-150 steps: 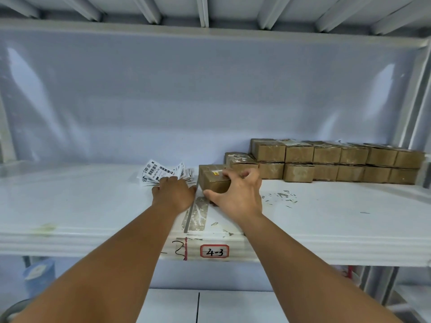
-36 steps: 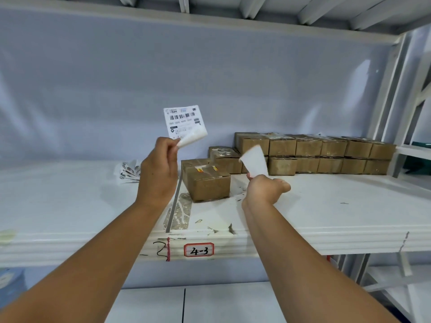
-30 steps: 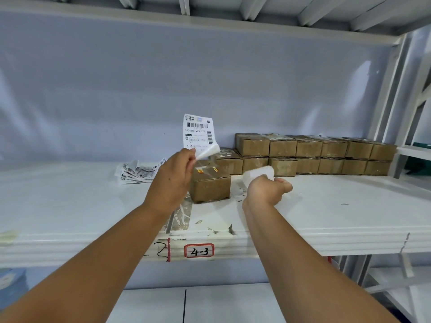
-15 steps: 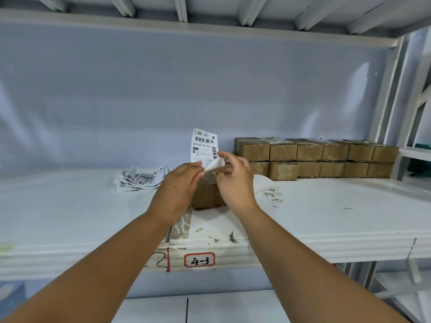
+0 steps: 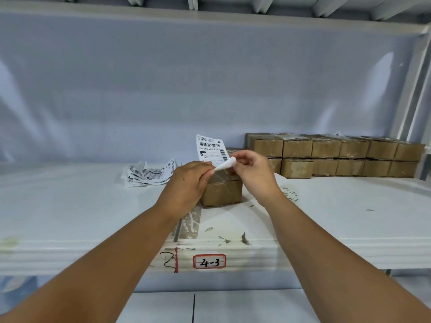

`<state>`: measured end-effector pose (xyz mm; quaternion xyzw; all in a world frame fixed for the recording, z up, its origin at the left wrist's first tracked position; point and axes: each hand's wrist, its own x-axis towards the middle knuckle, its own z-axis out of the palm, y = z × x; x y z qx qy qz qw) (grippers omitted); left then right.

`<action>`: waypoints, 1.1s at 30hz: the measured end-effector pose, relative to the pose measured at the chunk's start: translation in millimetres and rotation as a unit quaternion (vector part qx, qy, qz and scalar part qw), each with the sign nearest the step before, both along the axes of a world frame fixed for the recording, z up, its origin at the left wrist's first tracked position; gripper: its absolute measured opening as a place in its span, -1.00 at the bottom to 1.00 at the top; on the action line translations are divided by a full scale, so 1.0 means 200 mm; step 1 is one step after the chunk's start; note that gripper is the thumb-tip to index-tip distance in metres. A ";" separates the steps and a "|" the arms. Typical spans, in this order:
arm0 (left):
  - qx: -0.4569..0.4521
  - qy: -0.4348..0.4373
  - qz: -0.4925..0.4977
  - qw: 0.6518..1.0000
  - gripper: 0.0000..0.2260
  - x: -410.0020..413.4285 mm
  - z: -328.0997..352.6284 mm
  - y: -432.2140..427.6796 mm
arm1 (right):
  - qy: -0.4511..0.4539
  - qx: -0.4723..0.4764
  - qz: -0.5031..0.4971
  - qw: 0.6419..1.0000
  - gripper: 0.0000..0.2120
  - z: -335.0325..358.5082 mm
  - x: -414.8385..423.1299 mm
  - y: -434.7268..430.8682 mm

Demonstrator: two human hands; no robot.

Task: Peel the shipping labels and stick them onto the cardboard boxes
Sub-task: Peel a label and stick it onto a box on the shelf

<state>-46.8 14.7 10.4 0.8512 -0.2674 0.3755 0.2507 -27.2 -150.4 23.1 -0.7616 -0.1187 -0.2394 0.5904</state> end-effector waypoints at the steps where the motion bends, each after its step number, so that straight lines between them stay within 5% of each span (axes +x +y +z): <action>1: 0.001 0.001 0.002 1.000 -0.80 0.00 0.00 0.00 | -0.001 -0.010 -0.004 1.000 -0.81 0.00 0.00 0.00; 7: 0.014 0.006 0.009 1.000 -0.80 -0.01 -0.01 0.00 | 0.006 -0.019 0.000 1.000 -0.70 -0.01 -0.03 0.00; 24: -0.008 0.040 0.008 0.999 -0.80 -0.03 -0.02 0.00 | -0.038 -0.182 -0.101 0.977 -0.85 -0.02 -0.08 0.02; 33: 0.016 0.051 0.012 0.999 -0.77 -0.02 -0.02 0.01 | -0.014 -0.169 -0.094 0.981 -0.83 -0.01 -0.10 0.01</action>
